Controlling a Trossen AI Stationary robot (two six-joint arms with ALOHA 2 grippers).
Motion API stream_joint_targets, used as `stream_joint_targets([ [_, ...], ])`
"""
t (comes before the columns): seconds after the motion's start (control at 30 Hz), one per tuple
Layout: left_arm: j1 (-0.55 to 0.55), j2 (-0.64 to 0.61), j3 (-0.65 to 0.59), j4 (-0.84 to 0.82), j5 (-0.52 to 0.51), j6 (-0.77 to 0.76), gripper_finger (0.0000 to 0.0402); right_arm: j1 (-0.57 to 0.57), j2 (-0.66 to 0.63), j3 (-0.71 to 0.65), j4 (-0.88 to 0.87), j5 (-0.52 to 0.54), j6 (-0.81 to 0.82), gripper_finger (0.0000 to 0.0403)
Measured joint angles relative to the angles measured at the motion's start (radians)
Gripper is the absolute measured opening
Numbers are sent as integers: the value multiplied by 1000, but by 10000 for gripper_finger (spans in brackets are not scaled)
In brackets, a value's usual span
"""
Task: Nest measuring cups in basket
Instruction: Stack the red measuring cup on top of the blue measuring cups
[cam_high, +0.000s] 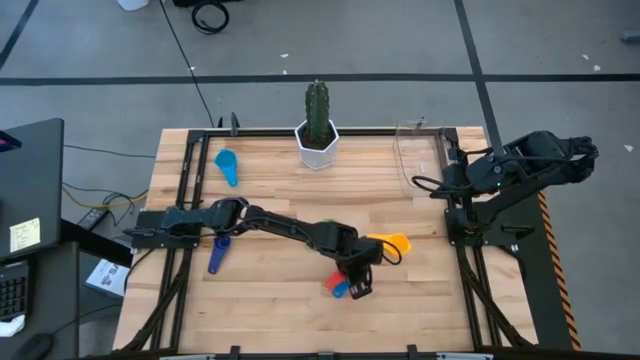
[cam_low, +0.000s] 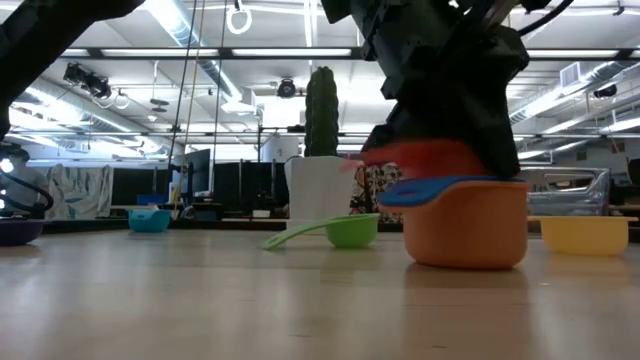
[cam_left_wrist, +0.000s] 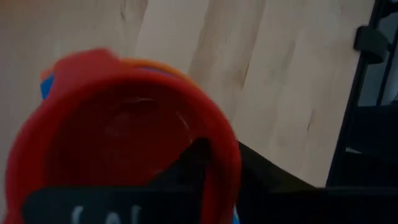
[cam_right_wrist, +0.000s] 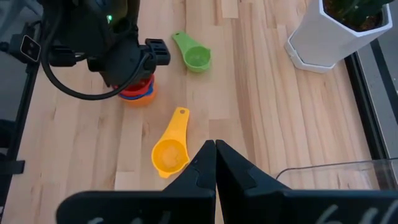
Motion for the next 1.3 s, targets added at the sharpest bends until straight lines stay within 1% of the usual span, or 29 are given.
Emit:
stream_joint_targets([
  [0.17, 5, 0, 0, 7, 14, -50, 104, 0, 0, 0, 0, 0, 0, 4],
  [0.33, 32, 0, 0, 14, 141, -70, 110, 0, 0, 0, 0, 0, 0, 4],
  [0.43, 50, -2, 0, 16, 193, -104, 111, 0, 0, 0, 0, 0, 0, 4],
  [0.57, 65, -31, 0, 15, 210, -118, 111, 0, 0, 0, 0, -8, 0, 4],
  [0.7, 78, -79, 2, 5, 210, -91, 112, 0, 5, 0, 3, -39, 8, 4],
  [0.77, 82, -109, 2, -32, 191, -67, 112, 0, 15, 0, 6, -56, 19, 4],
  [0.83, 86, -141, 2, -90, 147, -33, 112, 0, 32, 0, 6, -63, 26, 4],
  [0.97, 86, -189, 3, -302, 13, 1, 112, 0, 79, 0, 9, -77, 25, 4],
  [1.07, 81, -215, 3, -438, -37, 13, 112, 3, 126, 0, 11, -104, 13, 3],
  [1.17, 62, -216, 2, -539, -91, 47, 112, 12, 170, -18, 41, -108, 10, 3],
  [1.23, 42, -216, 0, -578, -152, 60, 112, 19, 197, -41, 73, -108, 5, 3],
  [1.3, 24, -214, -8, -580, -193, 69, 112, 35, 223, -74, 106, -90, -5, 2],
])
